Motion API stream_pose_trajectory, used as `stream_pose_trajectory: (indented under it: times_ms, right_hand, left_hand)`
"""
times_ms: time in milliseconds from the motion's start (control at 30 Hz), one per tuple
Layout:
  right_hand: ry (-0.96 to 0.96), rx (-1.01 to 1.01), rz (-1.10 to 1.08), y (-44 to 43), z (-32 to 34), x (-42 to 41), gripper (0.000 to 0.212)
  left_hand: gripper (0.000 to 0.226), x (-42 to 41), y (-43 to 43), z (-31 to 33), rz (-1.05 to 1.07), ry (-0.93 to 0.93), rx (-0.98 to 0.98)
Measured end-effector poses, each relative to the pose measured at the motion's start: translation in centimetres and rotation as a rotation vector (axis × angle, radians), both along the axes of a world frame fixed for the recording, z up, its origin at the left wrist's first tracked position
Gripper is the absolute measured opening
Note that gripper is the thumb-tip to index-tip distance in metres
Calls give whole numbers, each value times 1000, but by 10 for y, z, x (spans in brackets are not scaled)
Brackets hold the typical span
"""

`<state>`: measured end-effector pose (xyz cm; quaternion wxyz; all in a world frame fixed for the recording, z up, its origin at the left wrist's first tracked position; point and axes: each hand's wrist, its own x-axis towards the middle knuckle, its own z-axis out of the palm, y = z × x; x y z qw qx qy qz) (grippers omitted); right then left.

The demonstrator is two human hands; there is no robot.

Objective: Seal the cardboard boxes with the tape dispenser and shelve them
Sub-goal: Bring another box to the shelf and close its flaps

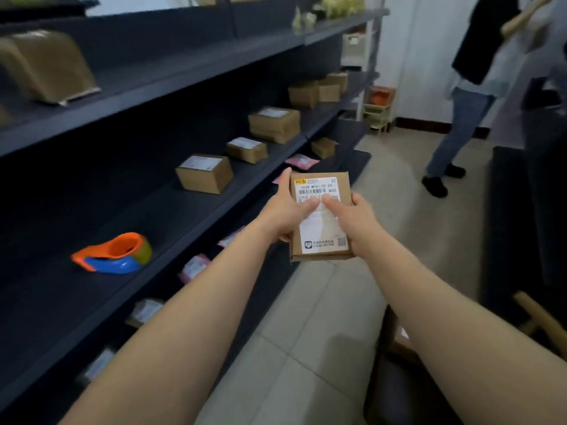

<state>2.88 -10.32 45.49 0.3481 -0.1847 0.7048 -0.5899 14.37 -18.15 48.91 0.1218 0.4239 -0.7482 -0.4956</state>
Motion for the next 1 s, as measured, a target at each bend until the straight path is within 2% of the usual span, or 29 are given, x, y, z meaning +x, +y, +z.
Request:
stream_pose_trajectory:
  times_ms: [100,267,500,600,767,1000]
  right_hand:
    - [14,4,128,-47,13,40,23]
    - [-3,10,327,-115,19,104,34]
    - [31,40,545,-185,11,185,26]
    - [34,47,623,-206,7,215,37]
    - [102,80,717,-236,-1,234,35]
    - [203,151,775,-284,-11,212,40]
  left_hand:
    - [88,50,-33,11,114,13,-20]
    - [87,125,-78,14,300,-5,-16]
    - [86,211,-115,1,534,16,73]
    - [86,240,-125,-7,619,30,94]
    - [85,260,-140,-20,719,106,169]
    - [85,237,-176,-39,784,208,259]
